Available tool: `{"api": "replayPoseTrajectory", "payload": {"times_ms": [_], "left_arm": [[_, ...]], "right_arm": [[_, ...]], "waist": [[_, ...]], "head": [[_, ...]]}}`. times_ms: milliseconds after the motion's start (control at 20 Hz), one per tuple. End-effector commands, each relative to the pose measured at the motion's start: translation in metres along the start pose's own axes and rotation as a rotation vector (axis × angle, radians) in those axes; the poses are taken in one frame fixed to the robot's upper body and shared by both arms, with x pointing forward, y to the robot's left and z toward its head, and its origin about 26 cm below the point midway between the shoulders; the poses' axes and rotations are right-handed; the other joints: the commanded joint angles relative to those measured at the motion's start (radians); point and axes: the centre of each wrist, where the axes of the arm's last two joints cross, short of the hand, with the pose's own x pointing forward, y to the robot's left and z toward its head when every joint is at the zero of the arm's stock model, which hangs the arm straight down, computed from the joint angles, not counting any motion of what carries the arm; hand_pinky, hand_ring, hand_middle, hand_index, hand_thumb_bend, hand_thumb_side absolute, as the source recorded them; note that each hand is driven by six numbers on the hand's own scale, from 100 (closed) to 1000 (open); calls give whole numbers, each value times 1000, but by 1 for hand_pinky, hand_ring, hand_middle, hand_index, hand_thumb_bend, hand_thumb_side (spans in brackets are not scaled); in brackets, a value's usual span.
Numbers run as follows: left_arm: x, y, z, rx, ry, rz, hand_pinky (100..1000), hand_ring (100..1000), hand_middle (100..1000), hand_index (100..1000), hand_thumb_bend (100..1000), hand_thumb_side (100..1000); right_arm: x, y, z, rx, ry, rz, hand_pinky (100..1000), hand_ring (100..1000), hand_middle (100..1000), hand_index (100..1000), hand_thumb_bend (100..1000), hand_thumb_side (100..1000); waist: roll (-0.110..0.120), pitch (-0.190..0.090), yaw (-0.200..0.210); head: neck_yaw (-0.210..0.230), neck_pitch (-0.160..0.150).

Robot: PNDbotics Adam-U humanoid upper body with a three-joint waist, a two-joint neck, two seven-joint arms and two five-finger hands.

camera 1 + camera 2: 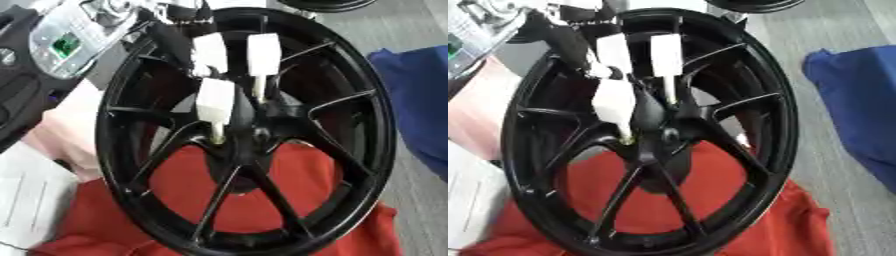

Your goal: Pull the pin out of the wheel hub.

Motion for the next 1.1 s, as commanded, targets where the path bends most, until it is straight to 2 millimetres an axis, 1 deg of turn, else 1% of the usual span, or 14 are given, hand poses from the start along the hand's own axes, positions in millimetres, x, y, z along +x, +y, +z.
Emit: {"api": "replayPoseTrajectory", "payload": {"times_ms": [50, 200, 250, 350, 550, 650, 700, 800, 850, 950, 1100], "left_arm": [[-1, 19, 20, 41, 16, 14, 679, 522, 359, 503, 313, 175], [-1, 26, 34, 80, 12, 25, 672, 505, 309, 453, 305, 133], [-2, 30, 41, 104, 6, 36, 669, 498, 293, 440, 306, 110], [-3, 39, 58, 171, -8, 64, 664, 490, 277, 427, 307, 100], [-11, 58, 106, 380, -46, 131, 647, 470, 245, 414, 269, 100], [-21, 64, 132, 512, -67, 188, 637, 461, 232, 411, 244, 100], [-29, 66, 145, 579, -66, 211, 637, 461, 231, 411, 246, 100], [-50, 62, 170, 685, -8, 231, 642, 466, 239, 415, 260, 100], [-63, 56, 182, 722, 46, 223, 646, 472, 248, 420, 272, 100], [-83, 39, 205, 763, 143, 192, 654, 482, 264, 433, 271, 100], [-103, 6, 230, 793, 255, 178, 658, 491, 283, 457, 250, 100]], "right_arm": [[5, -5, -2, 6, -8, 26, 841, 524, 507, 747, 100, 586], [5, -6, -1, 7, -8, 28, 841, 524, 507, 747, 100, 583], [5, -6, -1, 7, -9, 29, 841, 524, 507, 747, 100, 582], [6, -6, -1, 7, -11, 30, 841, 525, 507, 747, 100, 581], [6, -7, 0, 2, -10, 31, 841, 525, 507, 747, 100, 578], [6, -8, 2, -3, -8, 31, 841, 525, 508, 747, 100, 576], [6, -8, 2, -5, -8, 32, 841, 525, 508, 747, 100, 575], [7, -10, 2, -11, -13, 37, 841, 525, 508, 747, 100, 570], [9, -11, 3, -17, -17, 40, 841, 525, 508, 747, 100, 567], [11, -13, 3, -32, -29, 45, 841, 526, 508, 747, 100, 563], [15, -15, 1, -72, -49, 35, 841, 526, 509, 747, 100, 560]], "waist": [[-7, -17, 2], [-7, -19, 4], [-8, -20, 5], [-8, -22, 7], [-10, -26, 18], [-12, -28, 24], [-13, -28, 28], [-12, -29, 32], [-12, -29, 34], [-12, -26, 40], [-19, -18, 47]], "head": [[3, -8], [2, -5], [2, -3], [1, -2], [-7, 0], [-14, 1], [-18, 2], [-31, 11], [-40, 21], [-55, 34], [-77, 35]]}}
